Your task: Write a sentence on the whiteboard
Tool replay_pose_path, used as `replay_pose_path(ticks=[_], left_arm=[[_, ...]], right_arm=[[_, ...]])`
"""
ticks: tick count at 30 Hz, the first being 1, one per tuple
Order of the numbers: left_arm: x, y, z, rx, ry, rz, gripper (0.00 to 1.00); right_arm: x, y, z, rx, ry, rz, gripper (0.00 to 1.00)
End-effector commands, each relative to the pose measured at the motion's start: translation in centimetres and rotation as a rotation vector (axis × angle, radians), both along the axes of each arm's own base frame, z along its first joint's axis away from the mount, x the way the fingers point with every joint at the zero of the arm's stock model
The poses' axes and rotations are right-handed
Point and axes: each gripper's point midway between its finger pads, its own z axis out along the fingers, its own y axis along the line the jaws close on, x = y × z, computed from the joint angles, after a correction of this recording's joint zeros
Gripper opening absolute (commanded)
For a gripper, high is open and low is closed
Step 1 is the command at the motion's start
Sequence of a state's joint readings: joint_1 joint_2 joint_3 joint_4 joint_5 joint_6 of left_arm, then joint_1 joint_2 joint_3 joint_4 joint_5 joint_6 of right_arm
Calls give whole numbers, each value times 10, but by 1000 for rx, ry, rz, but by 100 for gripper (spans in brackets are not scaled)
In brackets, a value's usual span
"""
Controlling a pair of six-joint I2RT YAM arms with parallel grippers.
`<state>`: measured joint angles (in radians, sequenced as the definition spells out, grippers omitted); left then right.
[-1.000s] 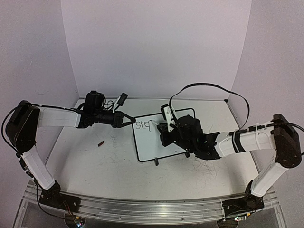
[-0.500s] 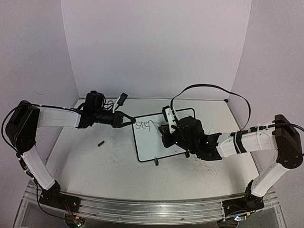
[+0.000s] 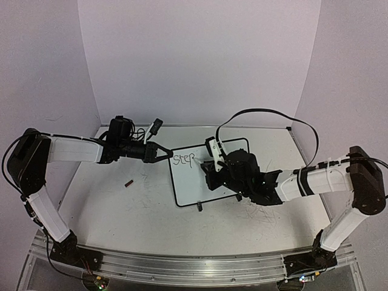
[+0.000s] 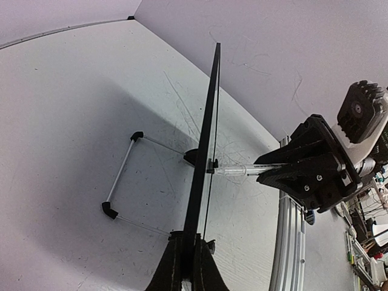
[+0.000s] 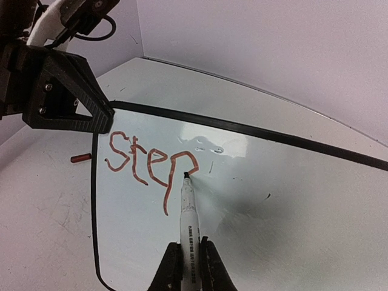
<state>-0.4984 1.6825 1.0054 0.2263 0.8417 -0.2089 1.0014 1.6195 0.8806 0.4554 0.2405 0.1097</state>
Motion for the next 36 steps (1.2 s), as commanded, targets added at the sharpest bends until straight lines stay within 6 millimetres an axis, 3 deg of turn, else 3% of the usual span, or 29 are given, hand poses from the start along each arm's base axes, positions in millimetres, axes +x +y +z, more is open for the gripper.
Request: replay_pose_path(ticks=[1, 7, 13, 19, 24, 27, 36], left_arm=[[5, 5, 18, -9, -63, 29, 0], [5, 5, 18, -10, -63, 28, 0], [6, 5, 17, -8, -63, 31, 0], [8, 7, 20, -5, -80, 41, 0], [8, 6, 18, -3, -76, 39, 0], [8, 6, 16, -1, -72, 39, 0], [6, 5, 18, -2, -74, 36, 0]], right_arm=[[3, 7, -1, 5, 7, 3, 0], [6, 10, 5, 15, -9, -4, 0], [-3, 11, 31, 79, -57, 48, 0], [-22, -29, 66, 141, -124, 19, 0], [-22, -53, 65, 95, -169, -40, 0], [-20, -48, 66, 74, -198, -25, 0], [-16, -31, 37, 29, -166, 15, 0]])
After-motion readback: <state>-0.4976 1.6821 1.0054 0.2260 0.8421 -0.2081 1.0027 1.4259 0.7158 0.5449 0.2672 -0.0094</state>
